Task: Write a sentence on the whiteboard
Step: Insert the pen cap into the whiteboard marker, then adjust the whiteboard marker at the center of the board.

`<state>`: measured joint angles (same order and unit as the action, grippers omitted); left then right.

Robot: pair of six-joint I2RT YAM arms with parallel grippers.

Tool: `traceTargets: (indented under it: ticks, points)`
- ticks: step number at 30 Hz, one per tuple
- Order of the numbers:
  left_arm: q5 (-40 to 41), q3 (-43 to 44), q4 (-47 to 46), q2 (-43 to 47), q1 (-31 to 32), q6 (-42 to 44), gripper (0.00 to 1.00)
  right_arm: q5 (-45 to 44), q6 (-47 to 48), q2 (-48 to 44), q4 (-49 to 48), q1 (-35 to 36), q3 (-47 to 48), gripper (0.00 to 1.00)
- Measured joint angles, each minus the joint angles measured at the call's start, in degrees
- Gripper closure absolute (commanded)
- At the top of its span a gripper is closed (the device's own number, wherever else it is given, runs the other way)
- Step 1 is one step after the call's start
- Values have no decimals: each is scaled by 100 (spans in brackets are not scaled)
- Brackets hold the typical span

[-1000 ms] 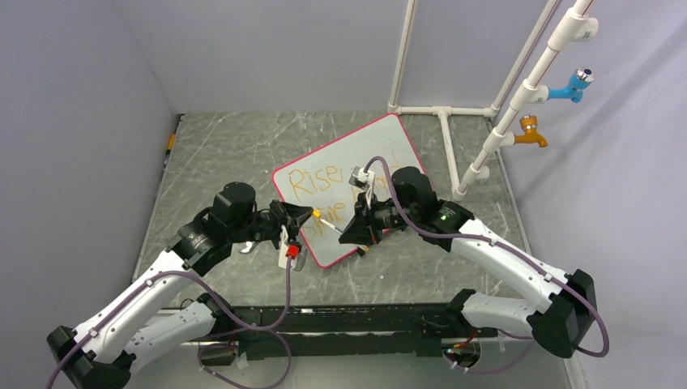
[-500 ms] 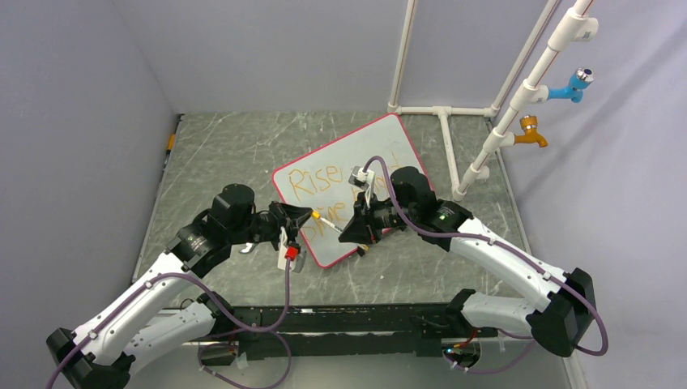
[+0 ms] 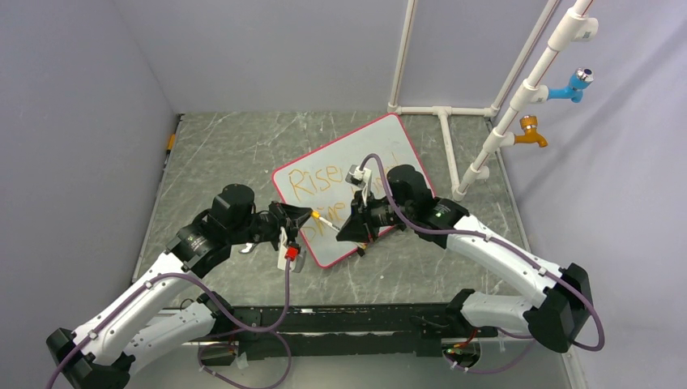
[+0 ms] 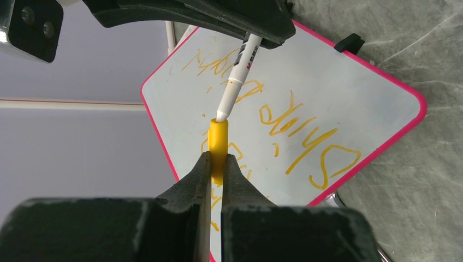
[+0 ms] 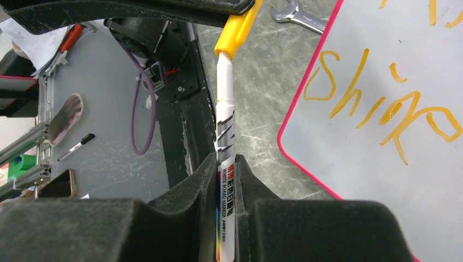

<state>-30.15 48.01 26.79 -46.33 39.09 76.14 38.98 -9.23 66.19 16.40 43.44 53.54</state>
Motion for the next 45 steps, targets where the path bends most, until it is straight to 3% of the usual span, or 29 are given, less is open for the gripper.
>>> traceTargets:
  ticks: [9,20,45]
  points:
    - [251,-2,50,0,109,140,100,-7,4,195,118,4,181,100]
    - [1185,-205,131,-120,634,376,100,-127,177,968,1069,17,911,100]
    - [1563,-413,-114,-9,942,175,100,-70,-717,1161,883,90,1032,100]
